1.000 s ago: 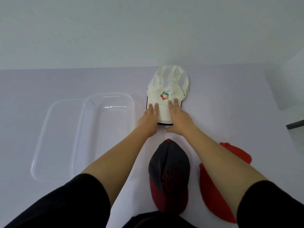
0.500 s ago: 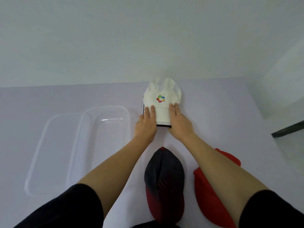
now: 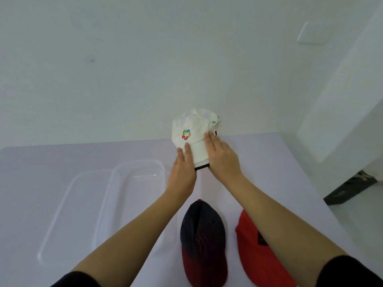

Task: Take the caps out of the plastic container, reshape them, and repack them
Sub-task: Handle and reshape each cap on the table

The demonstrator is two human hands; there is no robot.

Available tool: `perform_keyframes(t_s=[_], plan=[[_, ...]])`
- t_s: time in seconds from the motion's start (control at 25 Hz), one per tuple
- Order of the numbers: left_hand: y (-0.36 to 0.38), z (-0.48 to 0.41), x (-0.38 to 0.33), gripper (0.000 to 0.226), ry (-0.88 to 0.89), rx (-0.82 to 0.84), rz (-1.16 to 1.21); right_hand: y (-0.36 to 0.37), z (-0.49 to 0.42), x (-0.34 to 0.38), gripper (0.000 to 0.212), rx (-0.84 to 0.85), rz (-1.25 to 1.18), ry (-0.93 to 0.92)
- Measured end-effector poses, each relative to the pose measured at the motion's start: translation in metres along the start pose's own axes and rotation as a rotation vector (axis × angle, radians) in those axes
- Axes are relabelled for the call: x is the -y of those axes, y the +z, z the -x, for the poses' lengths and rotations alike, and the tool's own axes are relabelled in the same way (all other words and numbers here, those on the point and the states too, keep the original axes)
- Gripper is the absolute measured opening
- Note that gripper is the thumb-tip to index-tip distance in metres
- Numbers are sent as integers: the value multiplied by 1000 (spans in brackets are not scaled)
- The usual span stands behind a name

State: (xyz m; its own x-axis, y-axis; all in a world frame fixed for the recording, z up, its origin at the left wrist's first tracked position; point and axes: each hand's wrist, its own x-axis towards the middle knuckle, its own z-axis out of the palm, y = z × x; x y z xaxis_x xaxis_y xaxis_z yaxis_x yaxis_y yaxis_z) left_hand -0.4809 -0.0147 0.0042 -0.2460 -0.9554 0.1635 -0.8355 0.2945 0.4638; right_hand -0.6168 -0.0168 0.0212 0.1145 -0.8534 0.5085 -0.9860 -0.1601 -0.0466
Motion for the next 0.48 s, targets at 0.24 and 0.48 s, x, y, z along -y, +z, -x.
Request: perform_keyframes(t_s=[0.24, 0.48], plan=[[-28, 13, -6, 65, 85, -82, 281, -19, 9, 23, 69, 44, -398, 176], [-29, 29, -2, 64, 88, -5, 401, -32, 21, 25, 68, 64, -409, 184]])
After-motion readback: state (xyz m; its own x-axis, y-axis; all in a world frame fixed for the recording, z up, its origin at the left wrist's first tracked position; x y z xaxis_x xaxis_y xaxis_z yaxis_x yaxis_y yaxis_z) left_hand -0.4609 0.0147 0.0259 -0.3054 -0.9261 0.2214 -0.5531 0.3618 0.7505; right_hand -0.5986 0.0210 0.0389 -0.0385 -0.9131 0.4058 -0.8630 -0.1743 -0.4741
